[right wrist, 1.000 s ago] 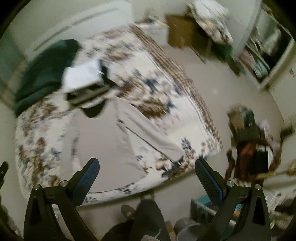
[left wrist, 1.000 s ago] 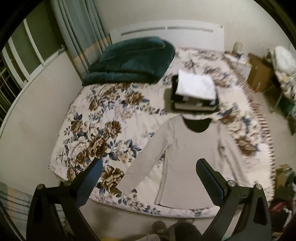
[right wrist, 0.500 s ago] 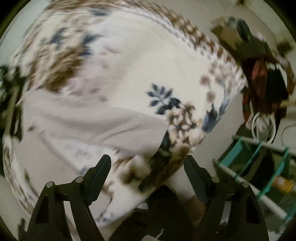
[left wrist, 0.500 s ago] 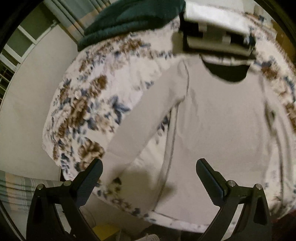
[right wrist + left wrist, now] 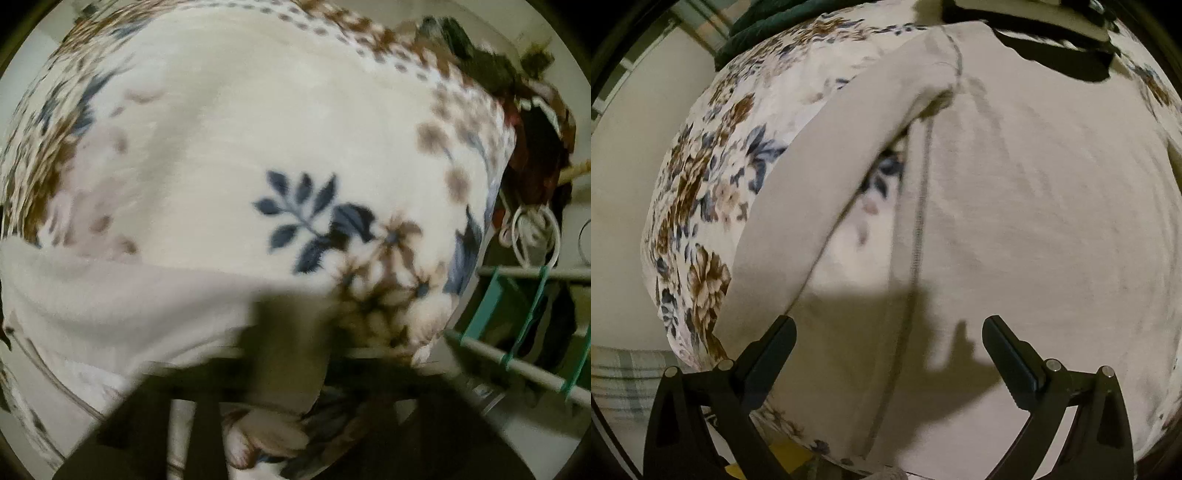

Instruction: Fold small clothes

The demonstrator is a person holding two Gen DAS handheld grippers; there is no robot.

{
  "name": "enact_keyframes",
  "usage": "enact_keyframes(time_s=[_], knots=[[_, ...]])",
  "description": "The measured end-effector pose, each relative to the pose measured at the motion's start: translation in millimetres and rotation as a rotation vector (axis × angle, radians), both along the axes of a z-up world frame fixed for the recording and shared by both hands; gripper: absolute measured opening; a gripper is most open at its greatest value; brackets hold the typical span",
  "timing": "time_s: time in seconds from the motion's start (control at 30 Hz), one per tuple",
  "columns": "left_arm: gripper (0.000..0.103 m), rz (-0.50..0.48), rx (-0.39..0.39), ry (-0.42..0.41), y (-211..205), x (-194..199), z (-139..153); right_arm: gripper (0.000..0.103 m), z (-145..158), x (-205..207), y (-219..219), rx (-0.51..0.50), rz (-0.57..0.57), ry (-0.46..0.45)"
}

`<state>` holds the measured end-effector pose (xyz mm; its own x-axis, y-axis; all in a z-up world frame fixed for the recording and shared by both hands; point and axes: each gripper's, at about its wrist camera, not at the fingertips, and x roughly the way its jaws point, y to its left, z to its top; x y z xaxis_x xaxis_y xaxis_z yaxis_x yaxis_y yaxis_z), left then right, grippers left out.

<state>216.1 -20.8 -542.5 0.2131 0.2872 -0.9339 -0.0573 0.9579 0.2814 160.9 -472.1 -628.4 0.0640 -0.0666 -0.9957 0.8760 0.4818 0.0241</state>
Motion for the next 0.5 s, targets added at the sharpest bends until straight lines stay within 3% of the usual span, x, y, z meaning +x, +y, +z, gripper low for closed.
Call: enact_keyframes(time_s=[0.13,0.23,0.37,0.43,0.5], knots=[[0.103,0.018,-0.017,-0.017,18.2,-2.5,12.7,0.003,20.2,3.1,30.7,-0.080,0.077,-0.042],[0.103,0.040,-0.027,-0.030,38.5,-7.2,25.4,0.003,55.3,16.9,79.9,-0.110,0.228,-0.119],[0.103,0.087,-0.013,-0.050,73.3,-17.2,39.2,0.003,87.8,56.5,193.4,-0.129,0.578,-0.196],[0.103,0.123,-0.001,-0.055,93.9,-23.7,42.6,0.003,89.6,77.7,256.1,-0.135,0.759,-0.187],[0.103,0.173,0.012,-0.054,117.5,-31.2,43.3,0.003,70.5,84.8,338.0,-0.142,0.961,-0.177]])
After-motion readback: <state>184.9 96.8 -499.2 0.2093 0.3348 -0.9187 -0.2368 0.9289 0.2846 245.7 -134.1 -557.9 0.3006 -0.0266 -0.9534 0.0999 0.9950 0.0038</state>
